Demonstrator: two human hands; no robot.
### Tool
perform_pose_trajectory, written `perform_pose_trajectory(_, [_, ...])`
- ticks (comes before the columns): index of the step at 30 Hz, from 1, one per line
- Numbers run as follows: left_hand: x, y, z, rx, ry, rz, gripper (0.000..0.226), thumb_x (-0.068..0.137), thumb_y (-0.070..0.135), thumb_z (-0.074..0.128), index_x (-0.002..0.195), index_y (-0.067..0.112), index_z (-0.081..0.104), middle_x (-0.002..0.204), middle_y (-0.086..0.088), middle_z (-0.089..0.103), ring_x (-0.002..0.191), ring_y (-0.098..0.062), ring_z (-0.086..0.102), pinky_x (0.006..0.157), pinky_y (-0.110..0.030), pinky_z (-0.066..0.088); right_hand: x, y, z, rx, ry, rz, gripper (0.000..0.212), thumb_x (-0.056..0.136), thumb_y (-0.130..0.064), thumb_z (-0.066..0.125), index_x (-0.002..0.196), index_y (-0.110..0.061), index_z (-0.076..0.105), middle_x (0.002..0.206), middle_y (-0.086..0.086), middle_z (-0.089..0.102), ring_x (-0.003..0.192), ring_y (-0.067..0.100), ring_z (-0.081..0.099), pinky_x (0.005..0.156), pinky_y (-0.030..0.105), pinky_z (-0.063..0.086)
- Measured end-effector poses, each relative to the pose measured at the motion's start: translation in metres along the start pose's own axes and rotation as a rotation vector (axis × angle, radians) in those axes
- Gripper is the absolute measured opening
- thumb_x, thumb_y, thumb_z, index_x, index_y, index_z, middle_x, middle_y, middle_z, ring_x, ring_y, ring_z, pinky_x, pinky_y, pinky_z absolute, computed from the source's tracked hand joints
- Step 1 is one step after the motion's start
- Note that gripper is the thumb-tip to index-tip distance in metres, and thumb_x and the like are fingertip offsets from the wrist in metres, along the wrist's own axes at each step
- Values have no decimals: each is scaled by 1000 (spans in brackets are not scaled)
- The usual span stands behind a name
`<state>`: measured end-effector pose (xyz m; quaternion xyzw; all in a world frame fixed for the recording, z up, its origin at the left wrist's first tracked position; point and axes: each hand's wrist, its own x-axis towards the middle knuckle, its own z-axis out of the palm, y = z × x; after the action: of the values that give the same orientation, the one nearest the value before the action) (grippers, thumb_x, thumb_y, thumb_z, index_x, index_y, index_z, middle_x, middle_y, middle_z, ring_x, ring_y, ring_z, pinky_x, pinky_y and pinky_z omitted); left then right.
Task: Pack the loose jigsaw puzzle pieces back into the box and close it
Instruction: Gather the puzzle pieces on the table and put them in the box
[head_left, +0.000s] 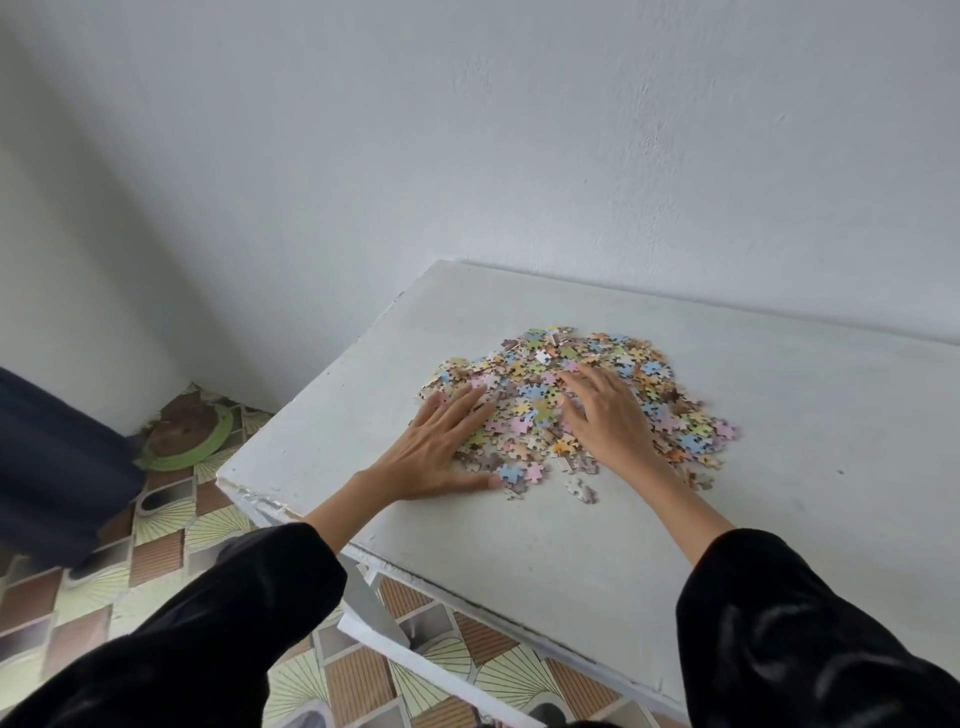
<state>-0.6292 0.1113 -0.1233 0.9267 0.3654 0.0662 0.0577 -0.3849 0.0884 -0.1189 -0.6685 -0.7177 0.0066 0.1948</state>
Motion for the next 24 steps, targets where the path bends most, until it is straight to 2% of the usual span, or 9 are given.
perform_pose_trajectory(2, [10, 1, 1, 6, 2, -19, 94, 72, 82, 21, 147, 30, -4, 156, 6, -11, 141, -5, -16, 117, -39, -11, 0, 1, 1, 41, 23, 5, 41, 96, -24, 41, 136, -14, 42, 143, 10, 42, 133, 23, 37, 113, 35, 23])
perform_pose_trajectory(4, [21, 1, 2, -16, 25, -15, 91, 74, 80, 21, 147, 31, -1, 157, 7, -5, 141, -4, -13, 117, -38, -9, 1, 2, 2, 140, 80, 16, 38, 94, -19, 44, 131, -13, 48, 136, 9, 50, 127, 23, 45, 109, 38, 36])
perform_pose_trajectory(8, [42, -1, 1, -101, 120, 9, 86, 78, 79, 11, 146, 26, 20, 155, 4, 16, 143, -9, 4, 119, -42, 0, -2, 2, -6, 304, 171, 29, 34, 93, -17, 48, 126, -11, 54, 130, 7, 57, 122, 20, 51, 106, 40, 39])
perform_pose_trajectory(10, [49, -4, -3, -184, 178, -45, 85, 78, 79, 7, 144, 27, 26, 154, 3, 22, 143, -10, 9, 119, -44, 1, -11, 0, -11, 275, 156, 5, 41, 92, -31, 46, 129, -15, 51, 134, 4, 53, 126, 17, 47, 111, 40, 33])
perform_pose_trajectory(12, [55, -11, -5, -237, 217, -141, 91, 75, 81, 2, 142, 26, 30, 153, 1, 24, 144, -13, 11, 118, -43, 0, -26, -6, -19, 224, 98, -4, 58, 87, -52, 34, 135, -21, 42, 142, 2, 45, 133, 16, 39, 115, 42, 24])
perform_pose_trajectory(15, [60, -25, -5, -199, 220, -284, 101, 70, 84, -5, 140, 23, 33, 152, -2, 26, 143, -17, 14, 116, -46, 0, -53, -19, -19, 92, -110, -2, 83, 75, -77, 15, 144, -33, 13, 155, -2, 6, 144, 15, 5, 117, 40, -1])
perform_pose_trajectory(18, [62, -30, -1, -208, 182, -312, 103, 68, 85, -6, 140, 23, 32, 152, -4, 26, 143, -21, 17, 117, -48, 9, -67, -27, -10, -40, -181, -2, 89, 68, -82, 6, 142, -37, -14, 151, 3, -24, 140, 21, -21, 114, 42, -14])
perform_pose_trajectory(20, [64, -28, 0, -219, 179, -280, 102, 69, 84, -5, 140, 21, 32, 152, -6, 27, 142, -22, 20, 116, -45, 16, -64, -28, -7, -66, -188, 23, 91, 67, -83, 6, 141, -36, -20, 149, 4, -29, 139, 23, -26, 111, 41, -19])
perform_pose_trajectory(24, [67, -26, 1, -219, 168, -237, 101, 70, 83, -5, 141, 21, 31, 152, -6, 27, 141, -21, 22, 116, -40, 18, -49, -23, -4, -91, -226, 62, 90, 66, -80, -1, 141, -35, -21, 150, 4, -28, 135, 23, -30, 108, 39, -22])
